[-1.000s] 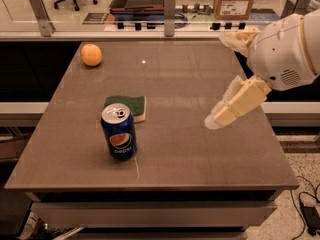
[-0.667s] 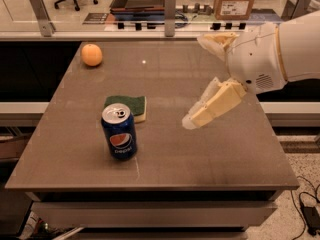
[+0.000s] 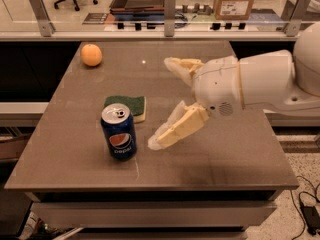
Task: Move pepsi can near orange
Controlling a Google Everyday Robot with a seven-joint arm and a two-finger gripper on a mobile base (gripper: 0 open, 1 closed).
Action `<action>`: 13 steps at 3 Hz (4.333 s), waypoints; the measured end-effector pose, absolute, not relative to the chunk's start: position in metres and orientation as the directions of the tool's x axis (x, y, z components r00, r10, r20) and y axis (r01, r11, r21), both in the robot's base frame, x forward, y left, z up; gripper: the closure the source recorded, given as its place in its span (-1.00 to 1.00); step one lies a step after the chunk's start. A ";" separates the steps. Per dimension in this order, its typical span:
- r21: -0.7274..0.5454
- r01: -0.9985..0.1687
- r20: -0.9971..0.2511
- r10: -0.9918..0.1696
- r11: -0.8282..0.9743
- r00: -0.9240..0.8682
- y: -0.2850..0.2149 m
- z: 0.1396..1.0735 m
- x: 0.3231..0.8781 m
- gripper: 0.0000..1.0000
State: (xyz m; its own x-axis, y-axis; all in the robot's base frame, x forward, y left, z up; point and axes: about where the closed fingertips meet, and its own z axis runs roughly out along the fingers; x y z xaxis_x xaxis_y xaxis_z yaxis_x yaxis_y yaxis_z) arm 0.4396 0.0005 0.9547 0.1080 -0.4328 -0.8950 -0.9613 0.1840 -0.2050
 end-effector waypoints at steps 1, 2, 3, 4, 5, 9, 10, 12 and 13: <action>-0.169 -0.972 -0.929 -0.355 0.165 0.101 0.023 0.944 0.435 -1.00; -0.136 -0.976 -0.952 -0.295 0.172 0.081 0.052 0.946 0.434 -1.00; -0.136 -0.976 -0.952 -0.295 0.172 0.081 0.052 0.946 0.434 -1.00; -0.120 -0.976 -0.964 -0.257 0.182 0.070 0.054 0.931 0.444 -1.00; -0.099 -0.978 -0.978 -0.197 0.183 0.062 0.061 0.910 0.452 -1.00; -0.098 -0.985 -0.987 -0.144 0.145 0.077 0.075 0.896 0.450 0.28; -0.100 -0.985 -0.986 -0.145 0.141 0.079 0.077 0.897 0.448 0.74; -0.103 -0.985 -0.986 -0.146 0.137 0.082 0.079 0.899 0.447 1.00; -0.092 -0.984 -0.987 -0.141 0.152 0.071 0.067 0.906 0.456 1.00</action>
Offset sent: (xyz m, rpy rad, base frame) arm -0.0010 0.0771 -0.0118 0.2229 0.0834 0.0261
